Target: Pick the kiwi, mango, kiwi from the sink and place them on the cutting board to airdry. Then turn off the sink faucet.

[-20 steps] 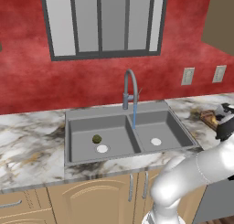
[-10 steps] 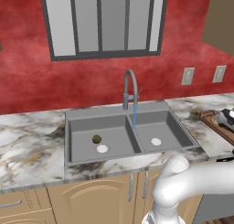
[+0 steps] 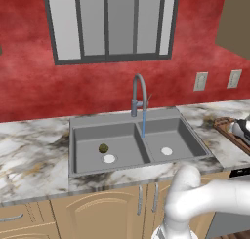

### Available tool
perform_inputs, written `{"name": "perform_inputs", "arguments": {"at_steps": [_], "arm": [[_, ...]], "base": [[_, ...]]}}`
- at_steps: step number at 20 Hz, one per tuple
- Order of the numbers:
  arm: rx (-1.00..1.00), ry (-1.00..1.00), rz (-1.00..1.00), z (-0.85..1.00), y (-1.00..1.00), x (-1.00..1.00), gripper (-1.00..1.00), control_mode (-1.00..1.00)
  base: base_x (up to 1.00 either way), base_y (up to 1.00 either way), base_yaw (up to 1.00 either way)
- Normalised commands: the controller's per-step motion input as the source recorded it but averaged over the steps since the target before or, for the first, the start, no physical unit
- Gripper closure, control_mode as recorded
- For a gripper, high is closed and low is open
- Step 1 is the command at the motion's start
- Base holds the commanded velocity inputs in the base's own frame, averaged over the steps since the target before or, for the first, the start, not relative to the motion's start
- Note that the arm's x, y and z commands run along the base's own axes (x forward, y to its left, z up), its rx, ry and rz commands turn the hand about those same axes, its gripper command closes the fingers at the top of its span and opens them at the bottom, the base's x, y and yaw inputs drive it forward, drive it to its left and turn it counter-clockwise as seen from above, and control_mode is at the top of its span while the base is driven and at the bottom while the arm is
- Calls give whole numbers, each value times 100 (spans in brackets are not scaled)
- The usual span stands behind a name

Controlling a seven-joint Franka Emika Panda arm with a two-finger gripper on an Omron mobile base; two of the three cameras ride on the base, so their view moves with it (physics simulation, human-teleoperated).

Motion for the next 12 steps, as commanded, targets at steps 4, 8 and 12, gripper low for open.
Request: {"name": "perform_inputs", "arguments": {"at_steps": [4,8,12], "arm": [[0,2,1,-21,-1,20,-100,-100],[0,1,1,-19,-2,14,-100,-100],[0,0,1,-6,-7,1,-100,-100]], "base": [[0,0,0],[0,0,0],[0,0,0]]}}
